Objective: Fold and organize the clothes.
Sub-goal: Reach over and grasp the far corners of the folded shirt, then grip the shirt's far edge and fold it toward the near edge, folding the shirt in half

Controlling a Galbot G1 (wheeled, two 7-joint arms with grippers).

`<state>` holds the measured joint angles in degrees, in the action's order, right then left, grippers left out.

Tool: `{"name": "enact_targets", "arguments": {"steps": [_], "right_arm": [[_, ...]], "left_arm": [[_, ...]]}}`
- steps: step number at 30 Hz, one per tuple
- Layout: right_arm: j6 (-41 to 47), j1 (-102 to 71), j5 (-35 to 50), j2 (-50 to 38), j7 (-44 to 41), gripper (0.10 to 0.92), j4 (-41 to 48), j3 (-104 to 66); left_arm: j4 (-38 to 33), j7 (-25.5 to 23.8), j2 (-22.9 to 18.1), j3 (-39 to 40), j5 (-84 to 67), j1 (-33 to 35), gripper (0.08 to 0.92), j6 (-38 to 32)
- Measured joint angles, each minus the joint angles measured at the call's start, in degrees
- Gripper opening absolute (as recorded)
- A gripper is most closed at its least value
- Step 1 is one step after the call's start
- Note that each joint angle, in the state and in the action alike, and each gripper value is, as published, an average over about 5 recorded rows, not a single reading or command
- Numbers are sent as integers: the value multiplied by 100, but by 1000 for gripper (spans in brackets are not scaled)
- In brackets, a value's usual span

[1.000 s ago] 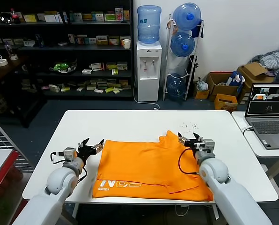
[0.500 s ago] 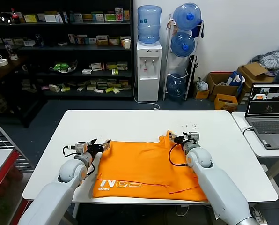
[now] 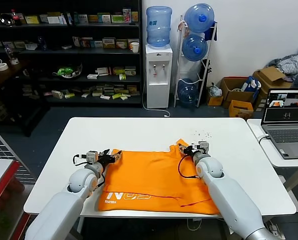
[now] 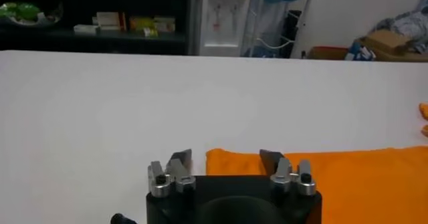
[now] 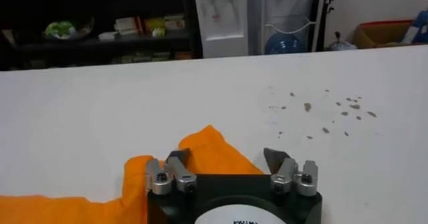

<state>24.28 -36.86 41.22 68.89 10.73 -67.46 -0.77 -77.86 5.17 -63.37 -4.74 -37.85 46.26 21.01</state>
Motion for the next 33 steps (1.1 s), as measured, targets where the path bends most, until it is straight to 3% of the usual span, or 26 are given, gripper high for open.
{"name": "enact_targets", "arguments": {"steps": [17, 20, 33], "right_arm": [[-63, -176, 104, -116, -5, 138, -269, 26], [-141, -228, 107, -150, -11, 124, -352, 7], [-465, -831, 231, -546, 65, 124, -1292, -233]], "left_arm": [[170, -18, -70, 61, 169, -62, 132, -62], [103, -20, -55, 19, 175, -20, 96, -107], [-755, -10, 207, -305, 314, 492, 95, -317]]}}
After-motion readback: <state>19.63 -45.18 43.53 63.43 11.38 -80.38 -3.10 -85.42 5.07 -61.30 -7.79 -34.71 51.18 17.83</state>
